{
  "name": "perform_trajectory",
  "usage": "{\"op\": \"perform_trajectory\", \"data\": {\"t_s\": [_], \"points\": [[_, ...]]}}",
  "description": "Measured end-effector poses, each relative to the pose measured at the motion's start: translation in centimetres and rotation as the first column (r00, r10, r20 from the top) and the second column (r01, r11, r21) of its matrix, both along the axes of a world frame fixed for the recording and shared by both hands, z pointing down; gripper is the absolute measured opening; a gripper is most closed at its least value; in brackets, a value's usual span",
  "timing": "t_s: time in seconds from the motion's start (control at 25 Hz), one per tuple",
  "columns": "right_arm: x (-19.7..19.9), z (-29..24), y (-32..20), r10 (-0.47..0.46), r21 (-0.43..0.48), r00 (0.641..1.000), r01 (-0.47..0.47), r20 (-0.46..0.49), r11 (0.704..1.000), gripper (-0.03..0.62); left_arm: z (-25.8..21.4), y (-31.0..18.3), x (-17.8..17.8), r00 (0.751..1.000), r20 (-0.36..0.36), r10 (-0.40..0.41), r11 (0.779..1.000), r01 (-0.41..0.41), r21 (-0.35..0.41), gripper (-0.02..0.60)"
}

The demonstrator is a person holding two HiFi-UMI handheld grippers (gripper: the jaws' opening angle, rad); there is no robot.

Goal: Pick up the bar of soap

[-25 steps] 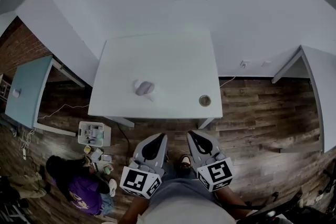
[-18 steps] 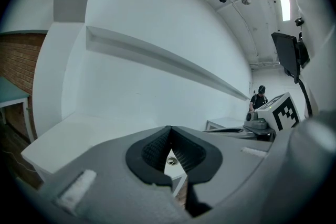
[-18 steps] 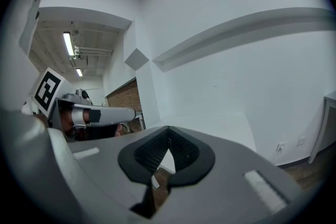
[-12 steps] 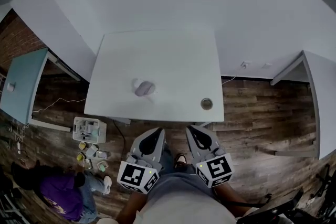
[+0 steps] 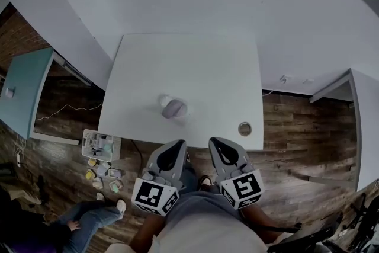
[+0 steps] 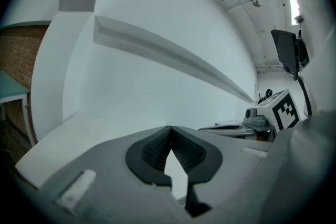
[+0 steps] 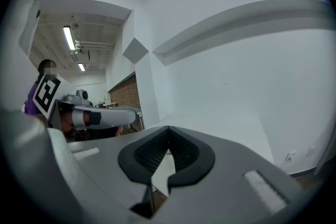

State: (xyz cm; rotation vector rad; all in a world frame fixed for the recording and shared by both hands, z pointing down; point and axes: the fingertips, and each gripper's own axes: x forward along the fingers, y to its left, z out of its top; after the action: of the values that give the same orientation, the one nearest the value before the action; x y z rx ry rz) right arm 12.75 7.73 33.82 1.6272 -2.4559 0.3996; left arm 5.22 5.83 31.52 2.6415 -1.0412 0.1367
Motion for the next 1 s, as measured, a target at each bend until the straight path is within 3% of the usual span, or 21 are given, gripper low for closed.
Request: {"op": "perform_trajectory", "data": {"t_s": [0.64, 1.0], "points": [[-4.6, 1.9, -11.0, 0.008, -0.046, 0.999, -0.01, -0.039, 0.999, 0.003, 3.2, -10.4, -4.9, 1.0, -0.003, 0.023, 0.997, -0.024, -0.071, 0.002], [-4.2, 3.3, -14.9, 0.039, -0.053, 0.995, -0.044, -0.088, 0.998, 0.003, 6.4, -12.9, -6.8, 1.0, -0.012, 0.019, 0.988, -0.021, -0.15, 0.003]]}}
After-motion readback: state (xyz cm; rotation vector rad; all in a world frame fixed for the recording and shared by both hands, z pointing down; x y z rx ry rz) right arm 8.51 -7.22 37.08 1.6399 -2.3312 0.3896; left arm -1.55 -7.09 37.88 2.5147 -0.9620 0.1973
